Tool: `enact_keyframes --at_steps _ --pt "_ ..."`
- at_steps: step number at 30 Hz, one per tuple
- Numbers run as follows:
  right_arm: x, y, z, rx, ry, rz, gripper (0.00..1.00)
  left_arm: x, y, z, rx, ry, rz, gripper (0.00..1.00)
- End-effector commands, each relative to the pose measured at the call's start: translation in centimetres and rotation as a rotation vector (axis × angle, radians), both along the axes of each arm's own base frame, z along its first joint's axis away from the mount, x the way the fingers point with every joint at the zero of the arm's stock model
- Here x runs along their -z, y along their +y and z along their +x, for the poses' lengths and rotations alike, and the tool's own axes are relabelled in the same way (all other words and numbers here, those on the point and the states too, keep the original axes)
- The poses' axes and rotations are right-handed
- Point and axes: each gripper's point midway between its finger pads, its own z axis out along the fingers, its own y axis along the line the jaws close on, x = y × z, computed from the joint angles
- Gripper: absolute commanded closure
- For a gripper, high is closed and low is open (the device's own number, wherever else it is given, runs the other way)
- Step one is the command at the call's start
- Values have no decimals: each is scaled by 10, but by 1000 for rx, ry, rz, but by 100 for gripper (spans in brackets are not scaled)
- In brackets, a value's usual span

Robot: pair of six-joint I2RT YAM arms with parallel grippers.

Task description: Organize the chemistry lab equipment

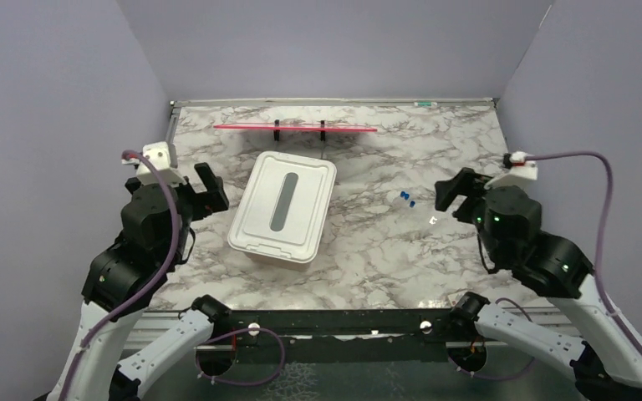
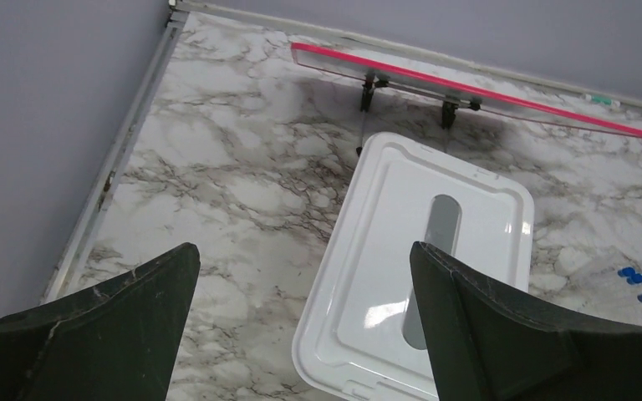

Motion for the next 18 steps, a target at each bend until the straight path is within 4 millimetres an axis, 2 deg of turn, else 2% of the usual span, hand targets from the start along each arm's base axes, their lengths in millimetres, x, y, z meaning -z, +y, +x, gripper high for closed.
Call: enact_keyframes --at_steps 1,9,18 --pt "-21 -52 -25 129 -40 -20 15 -13 31 -20 -99 -23 25 1" --pt "-39 -76 -43 167 -70 12 10 -39 41 -38 -89 -91 -3 1" --pt "-40 -72 -41 156 -80 28 9 -44 42 -43 -82 -107 -24 1"
